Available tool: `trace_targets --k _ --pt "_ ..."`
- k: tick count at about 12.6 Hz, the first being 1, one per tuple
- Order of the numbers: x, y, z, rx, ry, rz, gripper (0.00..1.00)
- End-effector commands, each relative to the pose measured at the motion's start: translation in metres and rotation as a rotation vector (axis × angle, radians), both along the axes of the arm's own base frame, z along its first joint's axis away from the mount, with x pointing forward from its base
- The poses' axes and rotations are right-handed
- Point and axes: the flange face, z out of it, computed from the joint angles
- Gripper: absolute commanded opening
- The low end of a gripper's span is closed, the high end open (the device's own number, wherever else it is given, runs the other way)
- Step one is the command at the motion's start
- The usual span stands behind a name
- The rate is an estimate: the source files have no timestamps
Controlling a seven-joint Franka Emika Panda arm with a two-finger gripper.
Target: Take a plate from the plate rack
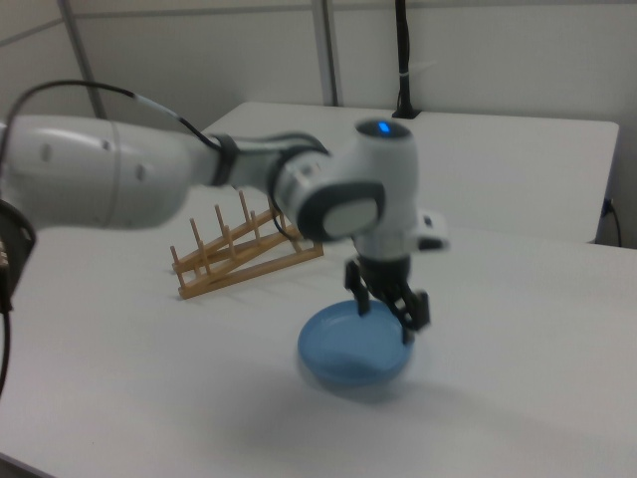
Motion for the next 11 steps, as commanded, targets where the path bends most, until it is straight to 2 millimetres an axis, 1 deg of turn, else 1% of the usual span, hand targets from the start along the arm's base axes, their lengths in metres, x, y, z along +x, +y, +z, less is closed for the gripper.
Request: trace_targets --k 1,2,3,4,5,6,7,9,11 --pt "-0.016 0.121 0.104 -0.078 0.118 0.079 1.00" --pt "-0.025 0.153 0.132 -0.067 0.118 0.106 1.00" --pt "-0.028 0.193 0.150 -0.059 0.110 0.170 1.00" --pt "-0.035 0.217 0.167 -0.050 0.100 0.213 1.00" --pt "-0.038 0.239 0.176 -0.048 0.090 0.252 1.00" --pt "-0.039 0.249 0.184 -0.046 0.067 0.269 1.00" --pt "-0.039 0.250 0.188 -0.039 0.060 0.268 1.00" --pt "-0.039 0.253 0.187 -0.036 0.062 0.274 1.00" --pt "-0.040 0.247 0.188 -0.035 0.063 0.268 1.00"
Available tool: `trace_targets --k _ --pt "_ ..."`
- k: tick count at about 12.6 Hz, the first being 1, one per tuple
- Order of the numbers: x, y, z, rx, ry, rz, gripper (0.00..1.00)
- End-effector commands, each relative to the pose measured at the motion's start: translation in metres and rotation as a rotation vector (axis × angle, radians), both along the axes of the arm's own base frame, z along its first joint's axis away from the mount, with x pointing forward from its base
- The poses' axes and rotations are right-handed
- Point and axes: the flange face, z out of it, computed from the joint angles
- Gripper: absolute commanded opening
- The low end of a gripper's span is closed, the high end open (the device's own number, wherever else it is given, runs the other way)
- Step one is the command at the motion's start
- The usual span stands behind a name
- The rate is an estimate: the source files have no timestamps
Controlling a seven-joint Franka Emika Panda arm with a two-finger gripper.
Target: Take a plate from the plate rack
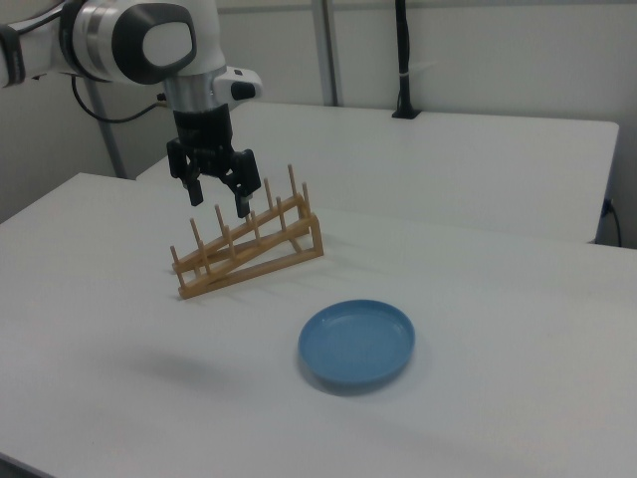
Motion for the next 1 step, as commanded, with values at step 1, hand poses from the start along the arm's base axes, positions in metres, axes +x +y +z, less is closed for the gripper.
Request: trace_targets --k 1 --pt "-0.0088 -0.0067 0.0019 0.001 0.003 -0.009 1.00"
